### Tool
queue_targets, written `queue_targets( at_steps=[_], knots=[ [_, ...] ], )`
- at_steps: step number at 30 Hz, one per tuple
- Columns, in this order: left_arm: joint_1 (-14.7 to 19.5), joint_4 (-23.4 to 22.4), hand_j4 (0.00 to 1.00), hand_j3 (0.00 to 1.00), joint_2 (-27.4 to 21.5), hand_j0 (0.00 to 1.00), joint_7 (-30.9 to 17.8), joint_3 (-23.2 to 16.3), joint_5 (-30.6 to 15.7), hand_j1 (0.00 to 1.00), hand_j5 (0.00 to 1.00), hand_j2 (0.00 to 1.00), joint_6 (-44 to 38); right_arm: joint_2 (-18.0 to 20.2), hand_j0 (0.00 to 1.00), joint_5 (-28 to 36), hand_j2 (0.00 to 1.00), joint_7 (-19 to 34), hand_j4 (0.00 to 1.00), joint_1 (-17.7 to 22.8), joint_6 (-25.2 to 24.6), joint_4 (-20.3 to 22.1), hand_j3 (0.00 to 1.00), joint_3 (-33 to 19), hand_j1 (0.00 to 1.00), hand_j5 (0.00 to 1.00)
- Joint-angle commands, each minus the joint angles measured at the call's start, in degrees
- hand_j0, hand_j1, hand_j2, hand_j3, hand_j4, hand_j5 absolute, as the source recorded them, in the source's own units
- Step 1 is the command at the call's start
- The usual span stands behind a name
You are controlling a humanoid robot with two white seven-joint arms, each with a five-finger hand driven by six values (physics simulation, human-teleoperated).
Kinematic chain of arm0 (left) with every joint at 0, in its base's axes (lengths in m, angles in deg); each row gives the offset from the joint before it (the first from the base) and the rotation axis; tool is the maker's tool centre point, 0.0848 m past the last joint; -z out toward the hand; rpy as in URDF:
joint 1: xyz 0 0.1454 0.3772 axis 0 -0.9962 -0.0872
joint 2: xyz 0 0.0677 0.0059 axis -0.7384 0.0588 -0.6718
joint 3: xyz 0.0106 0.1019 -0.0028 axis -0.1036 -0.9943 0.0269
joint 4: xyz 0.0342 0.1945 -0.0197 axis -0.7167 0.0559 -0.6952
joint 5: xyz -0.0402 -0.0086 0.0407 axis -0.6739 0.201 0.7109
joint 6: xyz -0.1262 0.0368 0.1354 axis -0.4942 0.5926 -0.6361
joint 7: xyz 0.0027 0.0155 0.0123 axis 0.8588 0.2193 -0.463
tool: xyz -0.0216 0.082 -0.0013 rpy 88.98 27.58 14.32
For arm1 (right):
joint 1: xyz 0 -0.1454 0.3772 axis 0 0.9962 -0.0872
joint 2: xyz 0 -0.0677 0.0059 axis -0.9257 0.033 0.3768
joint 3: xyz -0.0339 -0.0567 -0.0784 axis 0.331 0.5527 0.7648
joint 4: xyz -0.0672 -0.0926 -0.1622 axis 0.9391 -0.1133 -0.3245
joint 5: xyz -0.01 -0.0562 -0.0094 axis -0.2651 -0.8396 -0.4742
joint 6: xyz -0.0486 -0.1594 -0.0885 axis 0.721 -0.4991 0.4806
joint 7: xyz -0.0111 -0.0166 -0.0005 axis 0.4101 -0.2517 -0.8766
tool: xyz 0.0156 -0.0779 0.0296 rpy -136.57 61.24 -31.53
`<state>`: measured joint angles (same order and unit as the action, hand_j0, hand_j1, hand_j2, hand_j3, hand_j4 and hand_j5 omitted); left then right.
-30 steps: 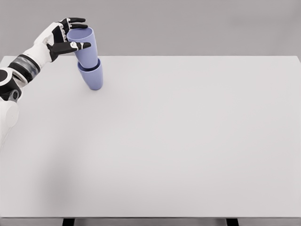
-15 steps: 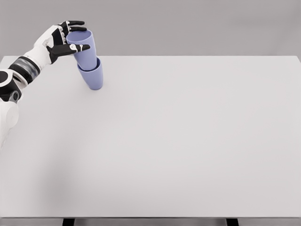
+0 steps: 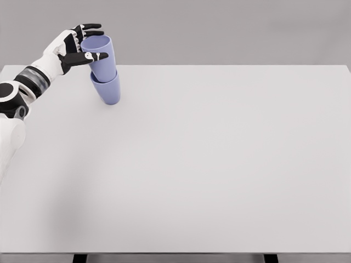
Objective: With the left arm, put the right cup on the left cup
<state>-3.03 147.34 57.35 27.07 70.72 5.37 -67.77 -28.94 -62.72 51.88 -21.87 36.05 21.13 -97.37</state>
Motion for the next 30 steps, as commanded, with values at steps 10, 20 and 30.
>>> queue_targets(
  at_steps=[10, 20, 30],
  knots=[
    [0.0, -0.7, 0.88, 0.88, -0.3, 0.88, 0.0, 0.0, -0.2, 0.88, 0.88, 0.88, 0.4, 0.0, 1.00, 0.0, 1.00, 0.0, 1.00, 0.0, 0.0, 0.0, 1.00, 0.0, 1.00, 1.00],
    [0.0, -0.6, 0.88, 0.88, -0.2, 0.88, 0.0, 0.0, -0.2, 0.88, 0.88, 0.88, 0.5, 0.0, 1.00, 0.0, 1.00, 0.0, 1.00, 0.0, 0.0, 0.0, 1.00, 0.0, 1.00, 1.00],
    [0.1, 1.1, 0.89, 0.89, -0.7, 0.89, 0.0, 0.2, -0.2, 0.89, 0.89, 0.89, 0.5, 0.0, 1.00, 0.0, 1.00, 0.0, 1.00, 0.0, 0.0, -0.1, 1.00, 0.0, 1.00, 1.00]
  ],
)
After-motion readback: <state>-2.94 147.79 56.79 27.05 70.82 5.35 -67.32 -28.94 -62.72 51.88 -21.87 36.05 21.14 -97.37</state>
